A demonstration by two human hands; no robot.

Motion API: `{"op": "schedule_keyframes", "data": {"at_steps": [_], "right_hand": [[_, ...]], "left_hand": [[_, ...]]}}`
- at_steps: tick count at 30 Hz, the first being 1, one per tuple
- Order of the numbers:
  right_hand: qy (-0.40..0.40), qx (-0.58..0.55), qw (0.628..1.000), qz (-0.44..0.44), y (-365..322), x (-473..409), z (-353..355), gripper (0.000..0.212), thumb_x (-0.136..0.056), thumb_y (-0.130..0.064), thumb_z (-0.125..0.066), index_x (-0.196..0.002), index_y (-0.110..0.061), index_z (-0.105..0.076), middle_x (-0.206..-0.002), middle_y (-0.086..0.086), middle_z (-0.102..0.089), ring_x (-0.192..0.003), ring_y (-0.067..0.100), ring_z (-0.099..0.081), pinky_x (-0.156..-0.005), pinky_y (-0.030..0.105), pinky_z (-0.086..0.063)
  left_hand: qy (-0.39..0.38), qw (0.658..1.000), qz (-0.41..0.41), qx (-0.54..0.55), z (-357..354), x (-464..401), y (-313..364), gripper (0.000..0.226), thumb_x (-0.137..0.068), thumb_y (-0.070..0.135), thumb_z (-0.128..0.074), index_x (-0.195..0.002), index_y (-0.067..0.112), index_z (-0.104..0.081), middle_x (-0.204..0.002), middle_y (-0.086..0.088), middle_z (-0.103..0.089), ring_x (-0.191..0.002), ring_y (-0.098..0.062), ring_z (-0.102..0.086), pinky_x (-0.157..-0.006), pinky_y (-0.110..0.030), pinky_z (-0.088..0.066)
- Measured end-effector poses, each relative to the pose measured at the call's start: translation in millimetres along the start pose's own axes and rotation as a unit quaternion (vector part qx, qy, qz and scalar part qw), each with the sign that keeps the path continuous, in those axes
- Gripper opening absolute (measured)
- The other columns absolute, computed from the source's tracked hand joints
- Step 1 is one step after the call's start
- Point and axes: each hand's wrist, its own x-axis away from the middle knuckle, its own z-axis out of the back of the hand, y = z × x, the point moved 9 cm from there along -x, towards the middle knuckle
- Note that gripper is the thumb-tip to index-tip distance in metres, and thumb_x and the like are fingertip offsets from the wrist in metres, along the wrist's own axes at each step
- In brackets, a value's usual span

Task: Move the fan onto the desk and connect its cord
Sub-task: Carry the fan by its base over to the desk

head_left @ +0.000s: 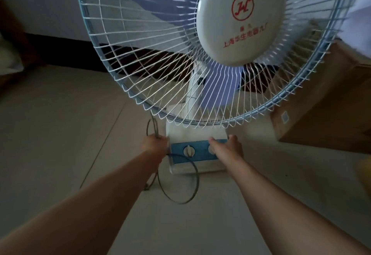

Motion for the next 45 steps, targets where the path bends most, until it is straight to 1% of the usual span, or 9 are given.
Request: {"op": "schedule_keyframes", "data": {"at_steps": [2, 6, 15, 19, 22, 29, 34, 38, 45], "right_hand": [[0.013, 0.016, 1.0, -0.009, 1, -5, -1, 0.081, -0.081, -0.054, -0.06, -0.138, -0.002, -0.036, -0.141, 0.02, -0.045, -0.128, 0.036, -0.046, -0.103, 0.04, -0.043], [0.021, 0.003, 0.999, -0.031, 2, -17, -1, 0.078, -0.079, -0.06, -0.056, -0.13, -0.002, -0.047, -0.134, 0.02, -0.051, -0.121, 0.036, -0.051, -0.098, 0.039, -0.045], [0.016, 0.001, 0.999, -0.047, 5, -20, -1, 0.086, -0.073, -0.064, -0.063, -0.129, 0.0, -0.048, -0.134, 0.018, -0.054, -0.12, 0.034, -0.054, -0.09, 0.034, -0.046], [0.016, 0.001, 0.999, -0.04, 5, -15, -3, 0.084, -0.071, -0.063, -0.065, -0.124, 0.001, -0.052, -0.129, 0.018, -0.058, -0.115, 0.034, -0.058, -0.088, 0.034, -0.048], [0.025, 0.002, 0.999, -0.038, 5, -12, -2, 0.083, -0.071, -0.062, -0.065, -0.123, 0.002, -0.054, -0.128, 0.018, -0.059, -0.114, 0.034, -0.059, -0.089, 0.035, -0.049], [0.013, -0.034, 0.999, -0.033, 10, -3, -4, 0.079, -0.076, -0.057, -0.065, -0.125, 0.004, -0.053, -0.13, 0.018, -0.057, -0.116, 0.034, -0.057, -0.083, 0.03, -0.044], [0.02, -0.059, 0.998, -0.031, 14, 4, -6, 0.077, -0.075, -0.055, -0.068, -0.121, 0.005, -0.053, -0.125, 0.017, -0.059, -0.111, 0.031, -0.059, -0.075, 0.026, -0.041], [0.0, -0.05, 0.998, -0.027, 13, 5, -9, 0.086, -0.077, -0.058, -0.064, -0.133, 0.003, -0.038, -0.137, 0.017, -0.05, -0.123, 0.032, -0.051, -0.084, 0.028, -0.04], [-0.009, -0.026, 1.0, -0.012, 8, 6, -16, 0.086, -0.077, -0.071, -0.049, -0.138, -0.011, -0.042, -0.14, 0.012, -0.05, -0.126, 0.031, -0.05, -0.101, 0.037, -0.042]], "left_hand": [[0.013, 0.999, -0.009, -0.035, -4, -4, -1, 0.033, -0.087, 0.026, -0.057, -0.102, -0.002, -0.067, -0.095, -0.028, -0.068, -0.091, -0.043, -0.066, -0.076, -0.043, -0.055], [-0.007, 0.996, -0.027, -0.083, -10, -10, 1, 0.043, -0.085, 0.041, -0.061, -0.104, 0.003, -0.069, -0.097, -0.014, -0.069, -0.097, -0.035, -0.065, -0.089, -0.037, -0.054], [0.002, 0.977, -0.019, -0.212, -20, -17, 2, 0.073, -0.079, 0.066, -0.05, -0.122, 0.008, -0.054, -0.12, -0.015, -0.063, -0.112, -0.033, -0.057, -0.101, -0.042, -0.044], [0.001, 0.989, 0.009, -0.147, -22, -20, -1, 0.065, -0.08, 0.057, -0.058, -0.119, 0.004, -0.055, -0.112, -0.014, -0.064, -0.102, -0.032, -0.062, -0.086, -0.029, -0.048], [-0.008, 0.988, 0.013, -0.154, -20, -15, 2, 0.061, -0.083, 0.053, -0.058, -0.115, 0.001, -0.058, -0.094, -0.012, -0.057, -0.084, -0.027, -0.056, -0.074, -0.03, -0.045], [0.01, 0.991, 0.002, -0.137, -15, -10, -3, 0.066, -0.083, 0.057, -0.055, -0.114, 0.0, -0.059, -0.098, -0.014, -0.06, -0.084, -0.028, -0.057, -0.074, -0.03, -0.047], [0.02, 0.996, 0.005, -0.084, -11, -9, -12, 0.075, -0.082, 0.06, -0.054, -0.125, -0.001, -0.049, -0.123, -0.02, -0.059, -0.109, -0.035, -0.058, -0.081, -0.033, -0.045], [0.02, 0.995, -0.024, -0.1, -12, -9, -8, 0.068, -0.086, 0.057, -0.049, -0.12, -0.001, -0.054, -0.121, -0.021, -0.06, -0.111, -0.037, -0.057, -0.089, -0.037, -0.046], [0.029, 0.994, -0.02, -0.099, -5, -12, -5, 0.066, -0.086, 0.058, -0.046, -0.117, 0.001, -0.06, -0.117, -0.021, -0.063, -0.107, -0.037, -0.059, -0.09, -0.037, -0.047]]}}
